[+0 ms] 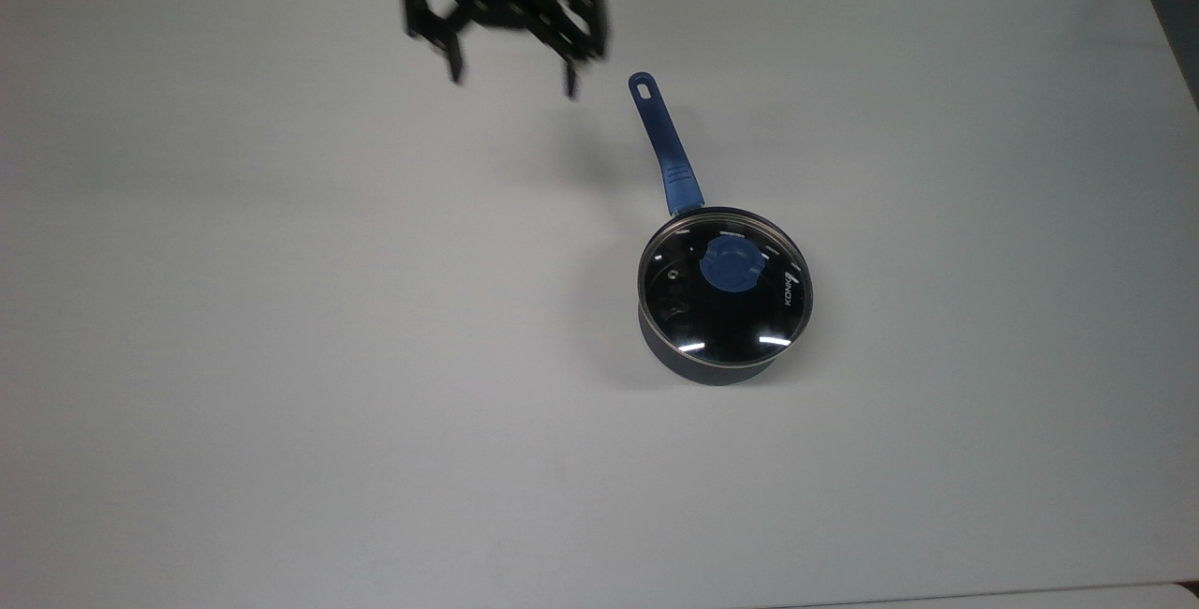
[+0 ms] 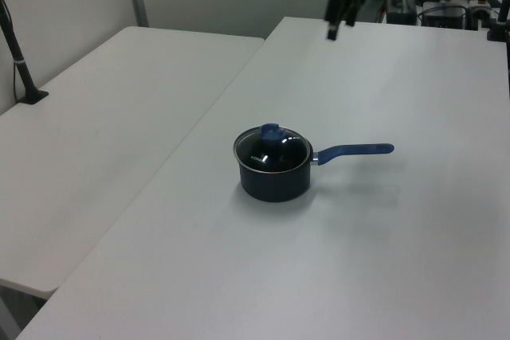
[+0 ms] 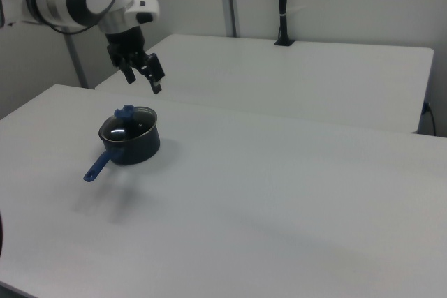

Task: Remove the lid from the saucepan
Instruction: 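Lower the open gripper over the blue knob of the glass lid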

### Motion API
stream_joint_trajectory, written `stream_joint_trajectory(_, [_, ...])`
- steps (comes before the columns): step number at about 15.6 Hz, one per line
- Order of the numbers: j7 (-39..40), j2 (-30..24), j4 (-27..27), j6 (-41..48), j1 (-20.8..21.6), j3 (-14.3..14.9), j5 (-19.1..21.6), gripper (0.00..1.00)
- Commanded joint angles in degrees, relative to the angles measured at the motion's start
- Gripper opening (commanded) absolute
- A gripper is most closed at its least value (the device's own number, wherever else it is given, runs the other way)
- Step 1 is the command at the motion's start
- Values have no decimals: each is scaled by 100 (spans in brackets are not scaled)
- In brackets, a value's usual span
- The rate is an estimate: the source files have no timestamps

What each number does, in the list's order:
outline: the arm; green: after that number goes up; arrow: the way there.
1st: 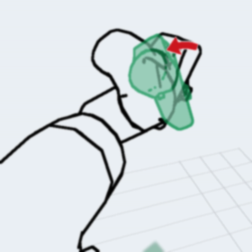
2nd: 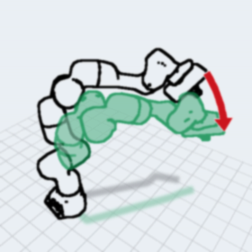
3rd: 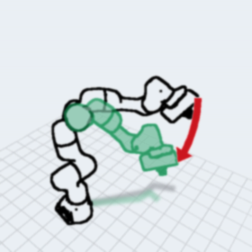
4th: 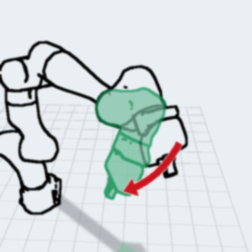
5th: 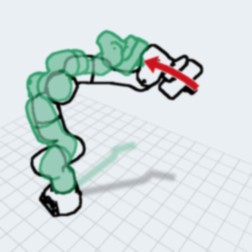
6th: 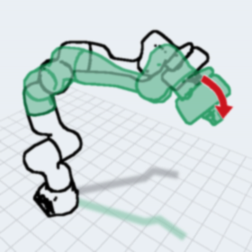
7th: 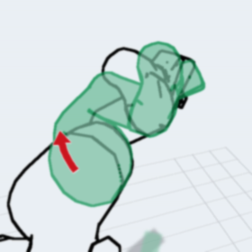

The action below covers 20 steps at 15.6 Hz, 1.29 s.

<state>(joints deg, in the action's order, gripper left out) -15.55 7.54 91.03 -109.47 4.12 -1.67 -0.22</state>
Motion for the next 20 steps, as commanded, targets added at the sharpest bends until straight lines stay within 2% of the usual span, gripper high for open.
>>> stream_joint_trajectory(1, [-1010,553,-199,-645,615,53,-170,100])
stream_joint_trajectory(3, [-1615,1150,-506,-943,1053,114,-451,100])
stream_joint_trajectory(5, [-2283,1433,-542,-1242,1187,123,-732,100])
stream_joint_trajectory(7, [-2671,1626,-542,-1480,1292,123,-795,100])
stream_joint_trajectory(16, [-3200,2005,-569,-1683,1530,114,-822,100])
stream_joint_trajectory(20, [-3542,2084,-683,-1683,1530,79,-962,98])
